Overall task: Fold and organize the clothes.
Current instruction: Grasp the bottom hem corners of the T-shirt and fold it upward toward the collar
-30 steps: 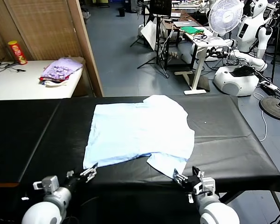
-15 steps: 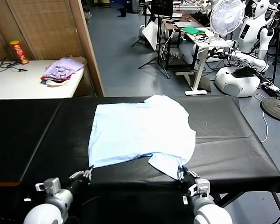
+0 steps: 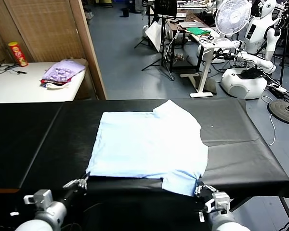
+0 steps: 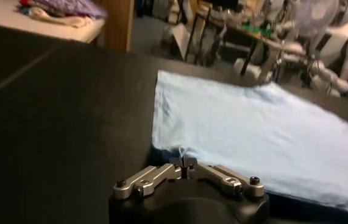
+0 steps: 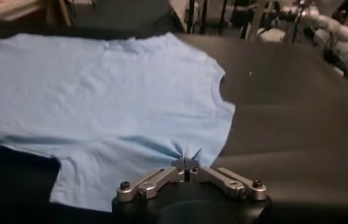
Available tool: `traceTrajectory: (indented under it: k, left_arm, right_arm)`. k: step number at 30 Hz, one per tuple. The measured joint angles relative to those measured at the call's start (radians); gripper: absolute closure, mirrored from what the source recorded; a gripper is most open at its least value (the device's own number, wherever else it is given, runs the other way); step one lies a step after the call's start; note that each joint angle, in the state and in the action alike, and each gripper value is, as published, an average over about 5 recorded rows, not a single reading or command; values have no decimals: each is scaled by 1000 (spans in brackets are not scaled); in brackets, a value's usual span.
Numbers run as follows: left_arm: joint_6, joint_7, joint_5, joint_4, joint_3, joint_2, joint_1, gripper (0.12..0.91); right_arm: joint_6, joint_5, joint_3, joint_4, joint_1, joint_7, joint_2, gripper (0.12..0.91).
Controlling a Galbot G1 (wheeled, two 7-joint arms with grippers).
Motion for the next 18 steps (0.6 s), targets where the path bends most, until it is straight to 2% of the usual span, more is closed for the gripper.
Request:
traceTrajectory:
  k: [9, 18]
  left_arm:
    - [-16, -1, 59, 104, 63, -39, -174, 900]
    - [-25, -1, 131, 228, 121, -41, -331, 900]
  right_arm:
    - [35, -6, -42, -166, 179, -32, -18, 903]
    - [79, -44, -72, -303, 293, -82, -15, 903]
